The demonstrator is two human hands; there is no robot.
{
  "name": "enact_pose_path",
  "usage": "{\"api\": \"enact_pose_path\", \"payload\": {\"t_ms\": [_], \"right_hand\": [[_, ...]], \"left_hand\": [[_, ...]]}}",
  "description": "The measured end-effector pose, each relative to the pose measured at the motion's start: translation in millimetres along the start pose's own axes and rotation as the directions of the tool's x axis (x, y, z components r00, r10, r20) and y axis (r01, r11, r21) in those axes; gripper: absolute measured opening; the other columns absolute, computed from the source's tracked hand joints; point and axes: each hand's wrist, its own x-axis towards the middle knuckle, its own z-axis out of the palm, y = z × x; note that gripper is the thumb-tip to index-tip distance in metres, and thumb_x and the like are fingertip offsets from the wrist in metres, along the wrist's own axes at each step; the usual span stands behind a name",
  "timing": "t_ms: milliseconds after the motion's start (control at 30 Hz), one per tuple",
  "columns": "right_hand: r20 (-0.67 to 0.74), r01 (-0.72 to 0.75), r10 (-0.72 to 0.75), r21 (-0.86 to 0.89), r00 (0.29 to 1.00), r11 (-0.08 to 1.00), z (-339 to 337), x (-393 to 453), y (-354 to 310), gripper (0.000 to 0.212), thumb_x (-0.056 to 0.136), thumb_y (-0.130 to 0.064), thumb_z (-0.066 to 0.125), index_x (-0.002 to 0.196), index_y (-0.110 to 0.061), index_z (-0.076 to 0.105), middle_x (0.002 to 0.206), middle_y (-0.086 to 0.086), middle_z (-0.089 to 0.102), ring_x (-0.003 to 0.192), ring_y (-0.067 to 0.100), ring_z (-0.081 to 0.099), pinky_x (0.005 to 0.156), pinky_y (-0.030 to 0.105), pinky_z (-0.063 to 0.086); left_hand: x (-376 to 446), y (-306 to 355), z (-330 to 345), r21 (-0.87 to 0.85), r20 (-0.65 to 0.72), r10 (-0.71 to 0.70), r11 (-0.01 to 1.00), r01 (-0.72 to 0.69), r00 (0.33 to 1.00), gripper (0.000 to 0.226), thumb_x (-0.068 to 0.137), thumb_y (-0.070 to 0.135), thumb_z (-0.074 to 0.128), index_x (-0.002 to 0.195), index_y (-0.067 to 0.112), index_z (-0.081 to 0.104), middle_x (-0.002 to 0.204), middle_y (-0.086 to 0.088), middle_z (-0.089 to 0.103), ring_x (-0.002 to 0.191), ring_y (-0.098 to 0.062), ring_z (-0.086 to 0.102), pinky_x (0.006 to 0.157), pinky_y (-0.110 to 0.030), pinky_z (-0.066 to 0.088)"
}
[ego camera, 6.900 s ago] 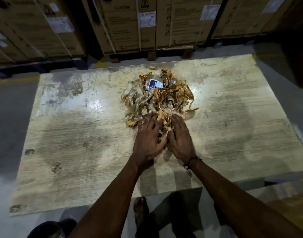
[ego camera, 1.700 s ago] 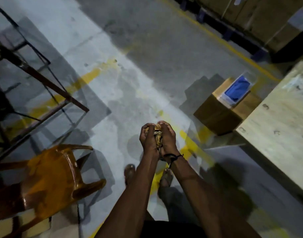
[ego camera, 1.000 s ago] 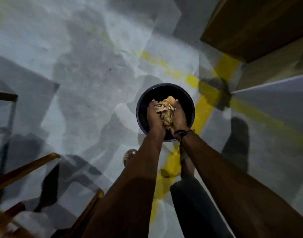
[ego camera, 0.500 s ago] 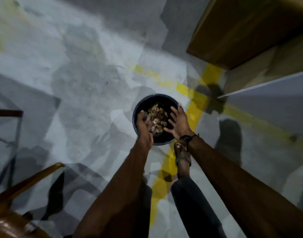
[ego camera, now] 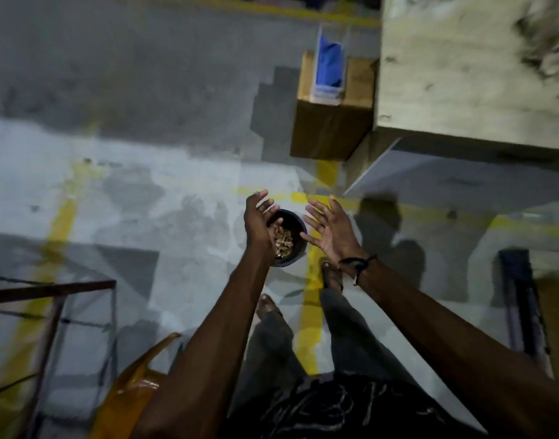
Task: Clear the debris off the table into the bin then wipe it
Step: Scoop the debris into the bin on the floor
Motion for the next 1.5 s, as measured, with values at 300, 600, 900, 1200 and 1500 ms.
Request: {"api": "enact_pose_path", "payload": {"t_ms": [300, 600, 900, 1200, 1500], "right_hand": [[-0.093, 0.269, -0.252, 0.325, 0.963, 0.907, -57.3, -138.1, -75.6, 0.061, 0.104, -0.060, 0.038, 0.151, -0.022, 0.052, 0.158, 0.001, 0.048, 0.142, 0.019, 0.049, 0.098, 0.045, 0.050], [-0.234, 0.527, -0.472, 0.409, 0.850, 0.745, -193.4, -200.9, -156.9, 0.061, 0.105, -0.059, 0.037, 0.151, -0.022, 0.051, 0.161, 0.004, 0.043, 0.145, 0.023, 0.045, 0.092, 0.041, 0.050], [-0.399, 0.643, -0.509, 0.386, 0.763, 0.661, -365.2, -247.1, -235.8, 0.058, 0.107, -0.057, 0.036, 0.149, -0.020, 0.053, 0.160, 0.005, 0.045, 0.143, 0.024, 0.047, 0.113, 0.049, 0.041], [-0.431, 0.665, -0.523, 0.305, 0.735, 0.682, -448.7, -222.3, -314.8, 0.056, 0.107, -0.057, 0.035, 0.148, -0.023, 0.054, 0.158, 0.003, 0.047, 0.133, 0.021, 0.051, 0.106, 0.044, 0.042], [-0.408, 0.553, -0.438, 0.222, 0.801, 0.803, -499.8, -118.3, -393.9, 0.055, 0.106, -0.055, 0.041, 0.149, -0.022, 0.053, 0.162, 0.006, 0.042, 0.145, 0.028, 0.044, 0.110, 0.048, 0.040]], "left_hand": [[-129.9, 40.2, 112.4, 0.062, 0.279, 0.084, 0.993, -0.105, 0.957, 0.027, 0.103, 0.033, 0.049, 0.114, 0.015, 0.066, 0.085, 0.002, 0.055, 0.078, -0.014, 0.056, 0.068, -0.030, 0.041], [-214.6, -28.2, 267.1, 0.045, 0.452, 0.084, 0.992, -0.117, 0.888, 0.020, 0.103, 0.029, 0.051, 0.093, 0.019, 0.066, 0.082, 0.004, 0.054, 0.071, -0.012, 0.054, 0.065, -0.028, 0.038], [-245.6, -123.9, 405.7, 0.090, 0.506, 0.095, 0.983, -0.162, 0.857, 0.021, 0.100, 0.031, 0.054, 0.104, 0.016, 0.067, 0.093, 0.000, 0.054, 0.087, -0.020, 0.054, 0.070, -0.033, 0.039], [-221.3, -164.7, 503.7, 0.162, 0.464, 0.093, 0.969, -0.188, 0.881, 0.017, 0.101, 0.029, 0.057, 0.108, 0.016, 0.065, 0.099, 0.000, 0.054, 0.088, -0.019, 0.055, 0.070, -0.033, 0.040], [-137.6, -213.3, 624.7, 0.216, 0.381, 0.099, 0.957, -0.193, 0.919, 0.012, 0.103, 0.024, 0.053, 0.103, 0.015, 0.062, 0.098, -0.002, 0.058, 0.084, -0.018, 0.056, 0.067, -0.032, 0.041]]}}
